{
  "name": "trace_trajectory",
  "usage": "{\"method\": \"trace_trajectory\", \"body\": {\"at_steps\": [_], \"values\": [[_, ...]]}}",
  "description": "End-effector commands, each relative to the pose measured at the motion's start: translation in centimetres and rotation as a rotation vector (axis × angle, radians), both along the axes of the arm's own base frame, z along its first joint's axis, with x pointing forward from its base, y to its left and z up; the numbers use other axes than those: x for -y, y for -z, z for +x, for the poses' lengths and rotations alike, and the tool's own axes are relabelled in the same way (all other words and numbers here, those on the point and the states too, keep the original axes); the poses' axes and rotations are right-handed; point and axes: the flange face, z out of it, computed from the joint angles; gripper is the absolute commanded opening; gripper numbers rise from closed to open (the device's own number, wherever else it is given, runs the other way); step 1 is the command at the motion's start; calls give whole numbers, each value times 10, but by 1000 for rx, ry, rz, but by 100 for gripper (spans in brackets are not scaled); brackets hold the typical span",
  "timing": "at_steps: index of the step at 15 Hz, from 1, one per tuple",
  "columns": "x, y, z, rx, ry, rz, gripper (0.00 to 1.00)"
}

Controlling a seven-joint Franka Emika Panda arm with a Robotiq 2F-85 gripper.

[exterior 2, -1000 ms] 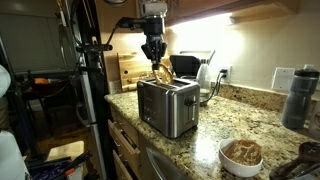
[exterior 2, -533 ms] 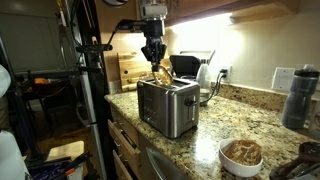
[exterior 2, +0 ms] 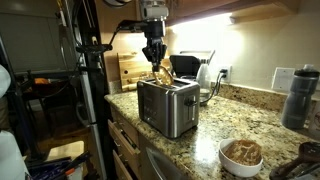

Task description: Put the slices of bread in the toaster

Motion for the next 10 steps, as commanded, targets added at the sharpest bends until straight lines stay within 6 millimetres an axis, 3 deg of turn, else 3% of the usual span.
{"method": "trace_trajectory", "body": {"at_steps": [1, 6, 7, 10], "values": [[1, 4, -5, 28, -1, 40, 9], [2, 7, -7, 24, 7, 51, 9], [2, 8, -7, 26, 11, 55, 39], [4, 10, -9, 27, 14, 57, 53]]}}
